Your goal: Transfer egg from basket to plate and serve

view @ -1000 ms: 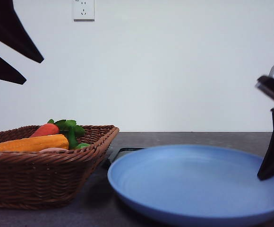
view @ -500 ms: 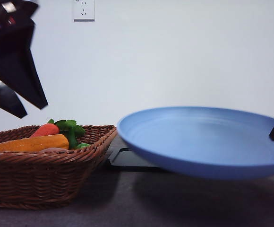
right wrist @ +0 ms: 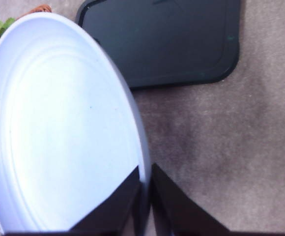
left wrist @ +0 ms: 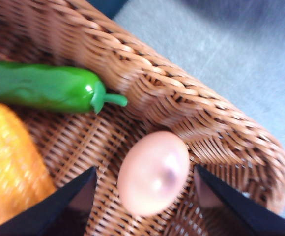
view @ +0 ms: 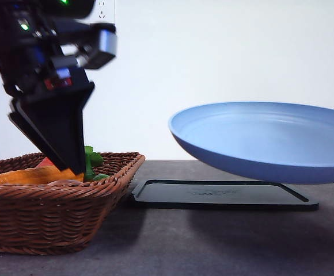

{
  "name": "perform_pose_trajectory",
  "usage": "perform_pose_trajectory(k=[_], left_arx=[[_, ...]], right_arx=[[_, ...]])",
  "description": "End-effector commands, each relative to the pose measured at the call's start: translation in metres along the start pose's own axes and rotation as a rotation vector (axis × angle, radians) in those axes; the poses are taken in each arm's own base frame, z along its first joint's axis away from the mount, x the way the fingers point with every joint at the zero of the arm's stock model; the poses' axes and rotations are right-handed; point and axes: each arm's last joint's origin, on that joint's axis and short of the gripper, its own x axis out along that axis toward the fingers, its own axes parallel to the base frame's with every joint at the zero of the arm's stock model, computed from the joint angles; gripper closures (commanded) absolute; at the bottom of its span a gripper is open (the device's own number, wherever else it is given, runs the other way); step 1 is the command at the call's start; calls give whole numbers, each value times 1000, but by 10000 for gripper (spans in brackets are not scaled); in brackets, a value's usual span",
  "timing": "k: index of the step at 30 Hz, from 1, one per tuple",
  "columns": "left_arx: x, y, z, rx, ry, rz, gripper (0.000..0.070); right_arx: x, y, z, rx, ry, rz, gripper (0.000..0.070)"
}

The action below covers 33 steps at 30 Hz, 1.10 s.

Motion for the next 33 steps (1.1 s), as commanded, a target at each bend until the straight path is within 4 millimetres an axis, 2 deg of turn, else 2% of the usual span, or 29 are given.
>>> perform_pose_trajectory(k=[1,19,33], left_arx=[[3,0,7,35,-4,-2,290],[27,2,7,65,67,-49,291],[29,2,7,60,72,-72,296]], right_arx=[[-2,3,3,0,-18,11,700],[-3,3,3,0,-24,11,700],[-3,3,3,0,-24,11,700]])
